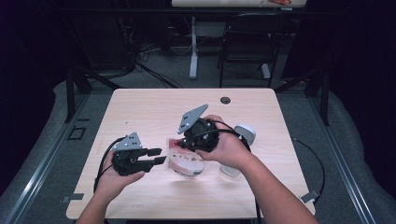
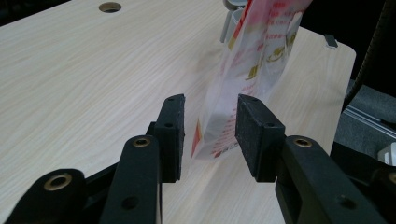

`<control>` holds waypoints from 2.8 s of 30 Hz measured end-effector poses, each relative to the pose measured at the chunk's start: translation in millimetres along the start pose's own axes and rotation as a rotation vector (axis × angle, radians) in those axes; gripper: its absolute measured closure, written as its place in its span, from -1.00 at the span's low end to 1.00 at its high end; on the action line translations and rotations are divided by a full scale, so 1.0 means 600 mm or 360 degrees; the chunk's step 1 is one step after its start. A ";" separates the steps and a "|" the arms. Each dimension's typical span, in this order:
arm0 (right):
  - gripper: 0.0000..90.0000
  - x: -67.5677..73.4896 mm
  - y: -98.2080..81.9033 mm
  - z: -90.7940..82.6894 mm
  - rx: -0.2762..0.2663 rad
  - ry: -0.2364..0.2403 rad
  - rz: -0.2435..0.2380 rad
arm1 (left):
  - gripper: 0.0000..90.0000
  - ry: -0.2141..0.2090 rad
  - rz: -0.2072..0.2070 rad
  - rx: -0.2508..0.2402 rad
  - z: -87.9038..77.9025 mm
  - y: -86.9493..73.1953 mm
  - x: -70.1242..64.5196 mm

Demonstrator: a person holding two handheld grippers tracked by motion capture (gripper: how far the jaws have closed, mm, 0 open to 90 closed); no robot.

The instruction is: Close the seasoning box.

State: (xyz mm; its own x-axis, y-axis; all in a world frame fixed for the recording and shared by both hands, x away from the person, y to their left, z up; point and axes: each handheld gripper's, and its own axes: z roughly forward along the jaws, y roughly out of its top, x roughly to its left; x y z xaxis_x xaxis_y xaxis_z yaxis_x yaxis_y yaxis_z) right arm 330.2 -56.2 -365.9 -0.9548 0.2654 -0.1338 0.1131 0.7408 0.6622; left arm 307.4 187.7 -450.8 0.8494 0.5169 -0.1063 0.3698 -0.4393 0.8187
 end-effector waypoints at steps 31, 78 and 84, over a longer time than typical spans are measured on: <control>1.00 0.013 0.026 -0.042 -0.0060 0.0006 -0.0093 | 0.09 -0.0203 0.0089 -0.0002 0.054 -0.015 -0.011; 1.00 0.018 0.036 -0.053 -0.0105 0.0011 -0.0118 | -0.06 -0.0268 0.0092 0.0044 0.093 -0.037 -0.012; 1.00 0.018 0.036 -0.053 -0.0109 0.0010 -0.0119 | -0.07 -0.0276 0.0085 0.0053 0.095 -0.039 -0.011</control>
State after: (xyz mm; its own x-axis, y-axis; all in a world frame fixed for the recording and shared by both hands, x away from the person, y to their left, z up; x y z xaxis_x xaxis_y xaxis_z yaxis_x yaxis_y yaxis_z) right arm 313.3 -56.9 -329.7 -0.9616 0.2069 -0.1804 0.0224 0.7143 0.6995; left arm 315.0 152.6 -501.5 0.9191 0.3594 -0.1614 0.3325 -0.4880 0.8070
